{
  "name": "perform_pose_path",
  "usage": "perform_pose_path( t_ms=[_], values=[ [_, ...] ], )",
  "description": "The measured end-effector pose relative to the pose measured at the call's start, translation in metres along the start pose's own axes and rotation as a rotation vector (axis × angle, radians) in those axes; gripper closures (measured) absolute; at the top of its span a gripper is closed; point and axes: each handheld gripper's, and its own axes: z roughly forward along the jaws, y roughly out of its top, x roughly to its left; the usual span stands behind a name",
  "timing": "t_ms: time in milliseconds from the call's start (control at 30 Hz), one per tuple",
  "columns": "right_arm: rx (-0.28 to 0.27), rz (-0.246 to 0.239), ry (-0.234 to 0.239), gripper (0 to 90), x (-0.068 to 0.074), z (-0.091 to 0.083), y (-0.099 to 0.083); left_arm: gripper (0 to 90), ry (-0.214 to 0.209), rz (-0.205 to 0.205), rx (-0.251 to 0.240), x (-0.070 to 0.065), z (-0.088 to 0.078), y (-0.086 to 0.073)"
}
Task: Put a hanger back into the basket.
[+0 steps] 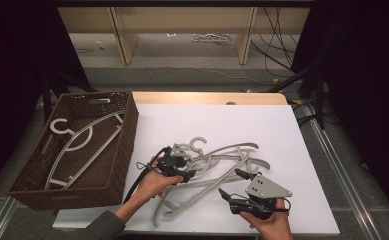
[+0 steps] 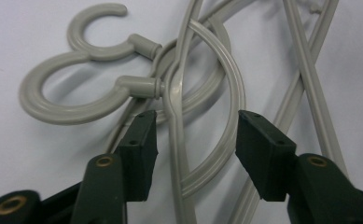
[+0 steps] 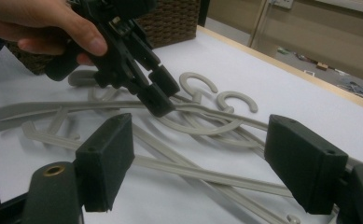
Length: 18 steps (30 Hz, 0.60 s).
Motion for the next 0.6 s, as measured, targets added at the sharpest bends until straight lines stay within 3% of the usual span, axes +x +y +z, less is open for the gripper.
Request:
perform_pose_path(
  t_ms=[133, 300, 433, 467, 600],
  values=[
    [0.012, -0.002, 0.000, 25.2, 0.001, -0.001, 0.000, 48.9, -0.013, -0.011, 0.046, 0.000, 0.009, 0.003],
    [0.004, -0.010, 0.006, 25.2, 0.002, 0.001, 0.000, 52.1, -0.037, -0.047, 0.034, 0.003, 0.012, 0.008],
    [0.009, -0.016, 0.010, 25.2, 0.002, 0.002, 0.000, 58.1, -0.046, -0.038, 0.054, 0.007, 0.012, 0.012],
    [0.010, -0.015, 0.011, 25.2, 0.002, 0.002, 0.001, 58.4, -0.048, -0.027, 0.085, 0.011, 0.012, 0.013],
    [0.013, -0.021, 0.016, 25.2, 0.003, 0.002, 0.001, 56.1, -0.078, -0.069, 0.080, 0.016, 0.014, 0.014]
  ],
)
